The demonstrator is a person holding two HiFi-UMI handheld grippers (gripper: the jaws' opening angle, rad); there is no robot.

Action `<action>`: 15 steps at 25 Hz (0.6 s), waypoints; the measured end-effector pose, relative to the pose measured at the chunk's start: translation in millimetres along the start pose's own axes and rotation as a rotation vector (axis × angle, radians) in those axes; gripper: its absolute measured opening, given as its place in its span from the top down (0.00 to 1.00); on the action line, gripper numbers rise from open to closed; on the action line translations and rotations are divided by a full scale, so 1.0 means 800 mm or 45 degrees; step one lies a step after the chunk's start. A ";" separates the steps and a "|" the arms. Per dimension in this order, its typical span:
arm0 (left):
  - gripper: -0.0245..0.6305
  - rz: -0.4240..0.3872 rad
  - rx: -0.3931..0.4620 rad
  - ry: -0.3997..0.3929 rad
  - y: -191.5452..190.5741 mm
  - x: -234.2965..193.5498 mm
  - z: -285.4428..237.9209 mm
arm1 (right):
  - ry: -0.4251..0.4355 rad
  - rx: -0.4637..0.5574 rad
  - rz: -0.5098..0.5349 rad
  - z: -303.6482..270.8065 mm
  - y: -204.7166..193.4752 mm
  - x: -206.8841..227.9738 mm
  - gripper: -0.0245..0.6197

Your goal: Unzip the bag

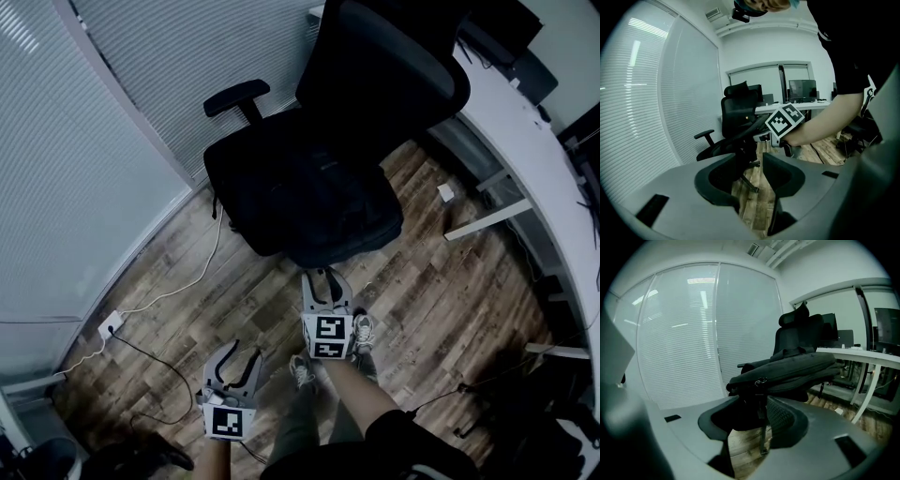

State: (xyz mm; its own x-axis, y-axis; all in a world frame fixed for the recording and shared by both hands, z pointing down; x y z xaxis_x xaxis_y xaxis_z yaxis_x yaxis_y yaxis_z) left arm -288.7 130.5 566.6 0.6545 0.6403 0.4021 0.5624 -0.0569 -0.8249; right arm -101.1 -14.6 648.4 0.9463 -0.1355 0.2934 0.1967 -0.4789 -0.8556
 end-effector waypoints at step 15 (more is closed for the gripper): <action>0.70 0.011 -0.008 -0.036 0.004 0.010 -0.011 | 0.045 -0.047 -0.007 0.007 0.002 0.008 0.85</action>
State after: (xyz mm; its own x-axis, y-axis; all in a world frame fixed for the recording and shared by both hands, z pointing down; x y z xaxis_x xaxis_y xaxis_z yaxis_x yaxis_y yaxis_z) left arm -277.0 128.5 570.6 0.6450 0.6610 0.3835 0.5599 -0.0672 -0.8258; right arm -93.6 -11.5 646.3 0.9354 -0.1630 0.3137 0.1919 -0.5112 -0.8378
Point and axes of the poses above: the fingertips, and each gripper's own axes: z backward along the fingers, x to its right, y out of its top, the point moved 7 cm from there along z, backward along the fingers, and after that the axes turned 14 degrees about -z, right-handed, at the moved point
